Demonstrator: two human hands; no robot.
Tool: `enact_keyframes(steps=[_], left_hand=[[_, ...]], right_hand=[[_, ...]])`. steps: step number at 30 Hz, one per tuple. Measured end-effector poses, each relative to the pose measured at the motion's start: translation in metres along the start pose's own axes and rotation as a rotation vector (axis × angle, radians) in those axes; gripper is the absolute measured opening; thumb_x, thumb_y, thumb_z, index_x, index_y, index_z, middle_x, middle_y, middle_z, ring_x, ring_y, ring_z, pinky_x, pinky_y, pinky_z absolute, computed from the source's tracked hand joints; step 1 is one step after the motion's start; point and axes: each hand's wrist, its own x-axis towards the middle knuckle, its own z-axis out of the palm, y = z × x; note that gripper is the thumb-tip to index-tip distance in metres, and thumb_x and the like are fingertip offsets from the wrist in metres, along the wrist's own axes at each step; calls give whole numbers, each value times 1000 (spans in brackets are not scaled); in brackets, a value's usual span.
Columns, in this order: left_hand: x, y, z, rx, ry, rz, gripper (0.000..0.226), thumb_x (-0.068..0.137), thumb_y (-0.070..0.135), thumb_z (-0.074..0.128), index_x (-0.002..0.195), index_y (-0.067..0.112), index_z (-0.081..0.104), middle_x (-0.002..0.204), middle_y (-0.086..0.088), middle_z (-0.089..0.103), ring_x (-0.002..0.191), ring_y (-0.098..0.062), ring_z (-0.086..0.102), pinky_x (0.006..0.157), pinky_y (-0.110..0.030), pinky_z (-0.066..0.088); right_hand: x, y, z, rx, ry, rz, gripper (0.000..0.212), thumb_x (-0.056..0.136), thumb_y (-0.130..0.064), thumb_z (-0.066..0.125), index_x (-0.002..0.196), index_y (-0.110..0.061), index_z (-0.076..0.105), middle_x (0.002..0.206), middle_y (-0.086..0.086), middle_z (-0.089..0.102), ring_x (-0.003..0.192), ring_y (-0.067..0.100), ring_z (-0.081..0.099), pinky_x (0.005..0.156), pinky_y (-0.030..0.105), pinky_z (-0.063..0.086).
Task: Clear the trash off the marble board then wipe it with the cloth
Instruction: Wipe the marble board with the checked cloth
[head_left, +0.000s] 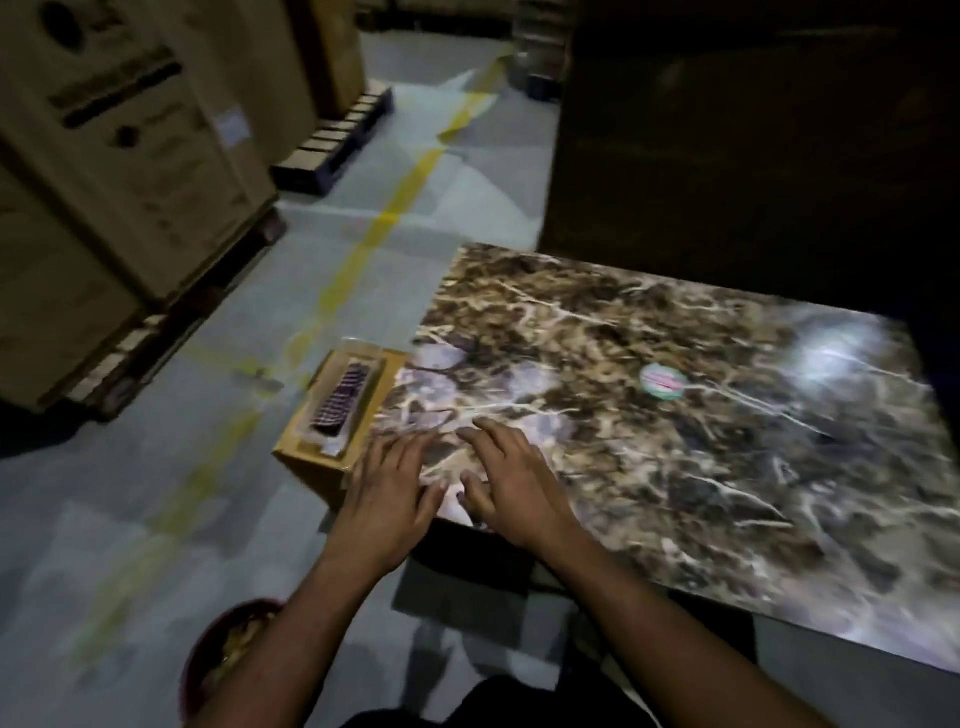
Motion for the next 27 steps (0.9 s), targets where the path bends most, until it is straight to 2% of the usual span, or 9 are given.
enact_keyframes(steps=[4,7,10,13,14,16,23,27], left_hand=[[55,67,54,-42,-109,71,60,97,49,39,148,17,44,148,-6,51,136,-28,38,111,-43,37],[81,100,96,-77,-241,64,55,99,43,49,147,18,46,147,-6,52,137,-29,44,110,-40,37],[95,114,132,-61,-348,117,58,92,53,40,140,23,52,135,-2,59,125,-26,53,99,-34,41],[102,121,154,-8,-462,163,55,98,49,44,148,27,43,155,-1,40,141,-24,34,109,-35,35],[104,123,158,6,-474,165,54,99,46,47,149,27,41,159,-2,33,143,-25,28,111,-37,33],[108,122,161,29,-448,190,48,100,39,52,146,27,45,158,-3,32,140,-26,26,110,-38,35],[138,87,153,53,-365,279,40,87,33,64,126,26,60,146,-8,48,126,-35,49,97,-44,49],[156,47,133,31,-318,276,44,88,34,62,130,22,58,149,-9,44,132,-32,40,102,-42,45]], right_hand=[[-32,103,-26,-18,-19,101,47,95,-33,53,141,-25,49,146,4,50,128,28,50,98,44,49],[-64,170,-41,-54,-122,242,43,98,-31,49,141,-26,49,150,3,46,133,28,46,104,44,45],[-103,216,-56,-84,-236,351,48,100,-28,45,147,-24,43,160,7,33,143,33,35,110,45,39],[-134,248,-65,-125,-268,436,54,100,-33,43,153,-26,35,167,9,22,150,35,25,117,46,33],[-140,254,-66,-137,-270,452,55,100,-34,43,153,-26,33,167,10,22,151,36,24,117,46,32],[-144,258,-66,-161,-261,462,55,100,-35,42,153,-26,33,166,10,22,150,36,25,117,46,33],[-96,223,-54,-215,-219,501,50,99,-34,48,147,-30,36,164,5,24,146,33,26,108,52,33],[-38,194,-35,-250,-232,439,49,95,-33,52,143,-26,43,158,9,33,140,35,34,105,51,36]])
